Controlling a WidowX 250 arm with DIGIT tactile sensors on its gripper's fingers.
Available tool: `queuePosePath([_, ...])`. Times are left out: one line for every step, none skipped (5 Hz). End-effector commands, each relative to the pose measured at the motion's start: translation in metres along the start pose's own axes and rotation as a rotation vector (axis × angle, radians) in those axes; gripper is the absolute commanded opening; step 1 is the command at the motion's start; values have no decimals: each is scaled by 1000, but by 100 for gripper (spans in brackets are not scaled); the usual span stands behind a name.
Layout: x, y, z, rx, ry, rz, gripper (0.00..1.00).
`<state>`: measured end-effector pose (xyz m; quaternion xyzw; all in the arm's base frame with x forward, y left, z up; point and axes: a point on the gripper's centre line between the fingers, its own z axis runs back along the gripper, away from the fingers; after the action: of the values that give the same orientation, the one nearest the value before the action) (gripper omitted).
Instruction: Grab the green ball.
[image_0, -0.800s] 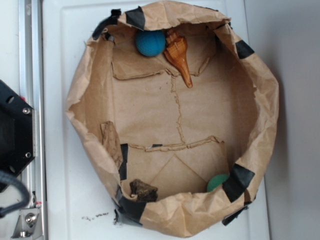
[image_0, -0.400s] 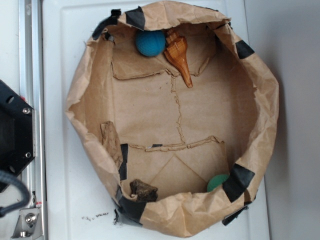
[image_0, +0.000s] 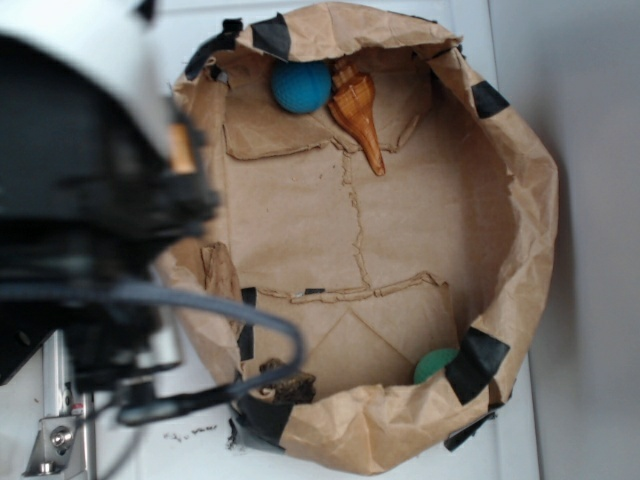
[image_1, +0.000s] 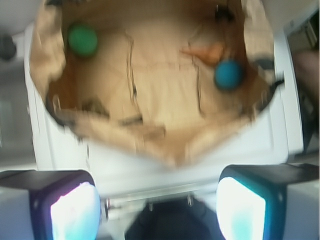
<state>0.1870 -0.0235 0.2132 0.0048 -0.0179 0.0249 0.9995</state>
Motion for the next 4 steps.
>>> queuePosePath([40,9,-5,60,-150,-149,100])
queuePosePath([54,16,-19,51,-221,-308,100])
queuePosePath([65,28,-43,55,-207,-364,100])
queuePosePath([76,34,-72,57,-177,-414,100])
